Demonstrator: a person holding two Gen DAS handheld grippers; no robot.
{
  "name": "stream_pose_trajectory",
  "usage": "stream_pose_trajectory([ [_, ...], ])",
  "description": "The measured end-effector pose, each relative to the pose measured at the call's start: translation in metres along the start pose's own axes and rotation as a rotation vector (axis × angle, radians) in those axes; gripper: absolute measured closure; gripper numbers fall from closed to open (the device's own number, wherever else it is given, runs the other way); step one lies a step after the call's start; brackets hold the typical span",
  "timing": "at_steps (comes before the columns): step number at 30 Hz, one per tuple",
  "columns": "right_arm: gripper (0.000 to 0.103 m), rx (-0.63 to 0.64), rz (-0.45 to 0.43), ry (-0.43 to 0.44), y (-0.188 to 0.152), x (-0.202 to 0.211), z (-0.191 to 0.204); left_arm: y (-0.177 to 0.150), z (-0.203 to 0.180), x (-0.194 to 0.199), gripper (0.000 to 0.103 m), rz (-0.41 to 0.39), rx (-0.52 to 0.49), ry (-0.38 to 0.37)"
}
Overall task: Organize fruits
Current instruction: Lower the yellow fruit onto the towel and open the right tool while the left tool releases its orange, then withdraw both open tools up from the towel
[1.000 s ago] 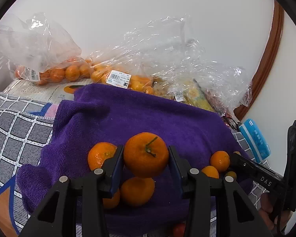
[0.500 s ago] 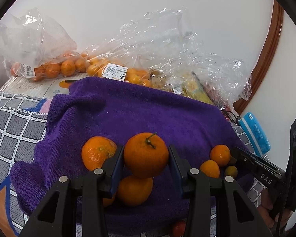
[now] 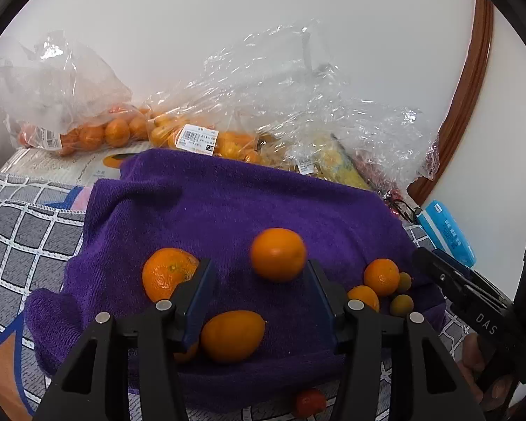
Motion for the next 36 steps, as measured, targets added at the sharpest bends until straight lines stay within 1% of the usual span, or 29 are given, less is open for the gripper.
stream_pose_trajectory([
  [5,0.043,0.034,-0.026,0.016,0.0,0.004,0.009,-0.001,-0.002,0.004,0.052,-0.018,0.004,0.003],
  [7,0.043,0.038,-0.048,0.041,0.001,0.009,0.012,-0.001,-0.005,0.006,0.052,-0.03,-0.009,0.007],
  [10,0.043,0.05,-0.066,0.075,0.001,0.014,0.018,0.0,-0.006,0.013,0.052,-0.063,-0.013,0.028],
  [14,0.043,0.084,-0.092,0.069,0.005,0.025,0.026,0.004,-0.005,0.026,0.052,-0.115,-0.005,0.041],
  [17,0.043,0.092,-0.119,0.071,0.01,0.038,0.033,0.008,-0.008,0.039,0.052,-0.159,-0.029,0.054],
  [19,0.043,0.068,-0.127,0.075,0.012,0.049,0.036,0.014,-0.01,0.051,0.052,-0.223,-0.077,0.11],
  [20,0.043,0.061,-0.128,0.074,0.013,0.054,0.037,0.016,-0.01,0.054,0.052,-0.231,-0.084,0.127],
  [22,0.043,0.052,-0.126,0.092,0.012,0.067,0.039,0.02,-0.008,0.056,0.052,-0.19,-0.062,0.118],
  [24,0.043,0.037,-0.114,0.114,0.01,0.075,0.04,0.019,-0.005,0.059,0.052,-0.133,-0.03,0.082],
  [26,0.043,0.026,-0.086,0.104,0.005,0.082,0.042,0.015,-0.004,0.063,0.052,-0.107,-0.05,0.121],
  [28,0.043,0.041,-0.061,0.073,-0.004,0.086,0.044,0.008,0.0,0.07,0.052,-0.091,-0.08,0.153],
  [30,0.043,0.058,-0.04,0.058,-0.014,0.087,0.048,0.001,0.006,0.076,0.052,-0.069,-0.083,0.153],
  [33,0.043,0.084,-0.006,0.059,-0.032,0.09,0.058,-0.013,0.02,0.083,0.052,-0.025,-0.065,0.157],
  [36,0.043,0.101,0.025,0.071,-0.046,0.09,0.067,-0.025,0.032,0.089,0.052,0.01,-0.064,0.179],
])
Point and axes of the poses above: each gripper's, at about its wrist camera, not at the fingertips, and x roughly against the way its jaws point, z to its left, y to its top, the point moved 5 cm from there along -x, roughly the way its jaws point, and after that the axes turned 4 degrees about x, right-handed, at the moved point
